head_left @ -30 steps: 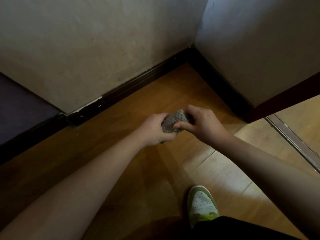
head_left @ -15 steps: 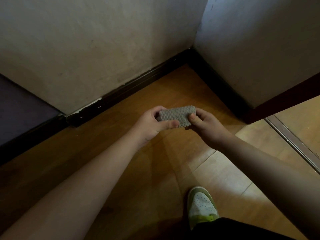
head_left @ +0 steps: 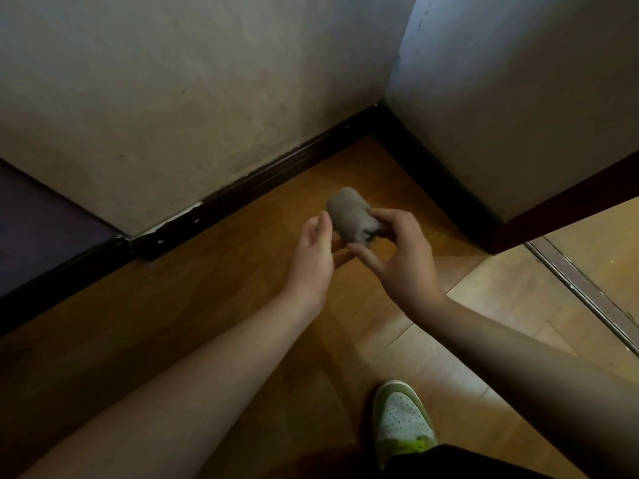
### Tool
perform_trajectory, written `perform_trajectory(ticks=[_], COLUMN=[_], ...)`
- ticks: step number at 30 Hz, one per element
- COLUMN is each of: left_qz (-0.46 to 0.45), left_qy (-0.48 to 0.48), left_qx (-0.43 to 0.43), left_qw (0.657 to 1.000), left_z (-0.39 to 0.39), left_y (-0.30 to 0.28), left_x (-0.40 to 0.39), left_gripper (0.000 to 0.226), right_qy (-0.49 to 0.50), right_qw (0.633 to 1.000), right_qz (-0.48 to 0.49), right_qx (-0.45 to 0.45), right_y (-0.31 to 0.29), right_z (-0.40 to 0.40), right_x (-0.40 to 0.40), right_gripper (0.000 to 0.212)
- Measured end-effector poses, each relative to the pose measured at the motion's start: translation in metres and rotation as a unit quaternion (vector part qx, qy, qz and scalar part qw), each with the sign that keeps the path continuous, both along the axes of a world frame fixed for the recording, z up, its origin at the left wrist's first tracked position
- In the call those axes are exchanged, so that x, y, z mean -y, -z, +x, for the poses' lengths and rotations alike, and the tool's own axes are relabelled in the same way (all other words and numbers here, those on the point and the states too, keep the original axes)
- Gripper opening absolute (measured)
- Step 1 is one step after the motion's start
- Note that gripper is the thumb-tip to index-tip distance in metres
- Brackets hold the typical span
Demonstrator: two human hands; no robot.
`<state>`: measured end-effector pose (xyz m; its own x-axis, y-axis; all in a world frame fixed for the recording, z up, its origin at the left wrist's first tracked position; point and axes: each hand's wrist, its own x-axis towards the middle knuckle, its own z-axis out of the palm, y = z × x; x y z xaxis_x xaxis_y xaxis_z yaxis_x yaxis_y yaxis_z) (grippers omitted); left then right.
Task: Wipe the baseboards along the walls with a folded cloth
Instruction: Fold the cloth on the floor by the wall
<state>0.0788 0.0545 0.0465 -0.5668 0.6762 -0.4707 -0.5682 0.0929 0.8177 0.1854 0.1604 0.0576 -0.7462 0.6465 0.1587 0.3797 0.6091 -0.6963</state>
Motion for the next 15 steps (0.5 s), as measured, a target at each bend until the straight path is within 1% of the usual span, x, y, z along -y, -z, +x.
perform_trajectory(ticks=[1, 2, 4, 5, 6, 8, 9, 10, 12, 13, 15], left_qz=[0.023, 0.035, 0.032, 0.019, 0.001, -0.026, -0.034, -0.04, -0.057, -0.063, -0.066], left_qy=[0.005, 0.015, 0.035, 0.046, 0.06, 0.092, 0.108, 0.125, 0.165, 0.188, 0.218], left_qx=[0.025, 0.032, 0.024, 0.014, -0.004, -0.048, -0.067, -0.089, -0.15, -0.186, -0.244], left_qw=[0.999, 0.999, 0.999, 0.999, 0.998, 0.994, 0.991, 0.987, 0.973, 0.962, 0.943], left_z=[-0.002, -0.006, -0.016, -0.02, -0.024, -0.03, -0.032, -0.034, -0.038, -0.04, -0.043], left_y=[-0.001, -0.001, 0.003, 0.005, 0.008, 0.016, 0.019, 0.021, 0.022, 0.02, 0.015], left_x=[0.0, 0.0, 0.003, 0.005, 0.008, 0.013, 0.015, 0.017, 0.019, 0.02, 0.021], left_gripper=[0.053, 0.059, 0.068, 0.073, 0.078, 0.082, 0.079, 0.075, 0.067, 0.064, 0.06], right_qy=[-0.037, -0.075, -0.121, -0.111, -0.078, 0.02, 0.05, 0.052, -0.015, -0.06, -0.127], right_qw=[0.999, 0.997, 0.993, 0.992, 0.993, 0.99, 0.986, 0.981, 0.963, 0.954, 0.947], right_qz=[0.007, 0.014, -0.007, -0.044, -0.082, -0.13, -0.152, -0.185, -0.269, -0.292, -0.288], right_qx=[0.006, 0.008, -0.015, -0.031, -0.042, -0.046, -0.036, -0.019, 0.009, 0.023, 0.055], right_y=[0.0, 0.001, 0.004, 0.004, 0.004, 0.003, 0.003, 0.002, 0.002, 0.002, 0.002], right_z=[0.001, 0.003, 0.008, 0.01, 0.012, 0.011, 0.01, 0.008, 0.005, 0.004, 0.001], right_x=[0.002, 0.005, 0.01, 0.011, 0.011, 0.003, -0.003, -0.01, -0.021, -0.024, -0.027], right_gripper=[0.054, 0.051, 0.038, 0.033, 0.03, 0.03, 0.036, 0.047, 0.07, 0.078, 0.081])
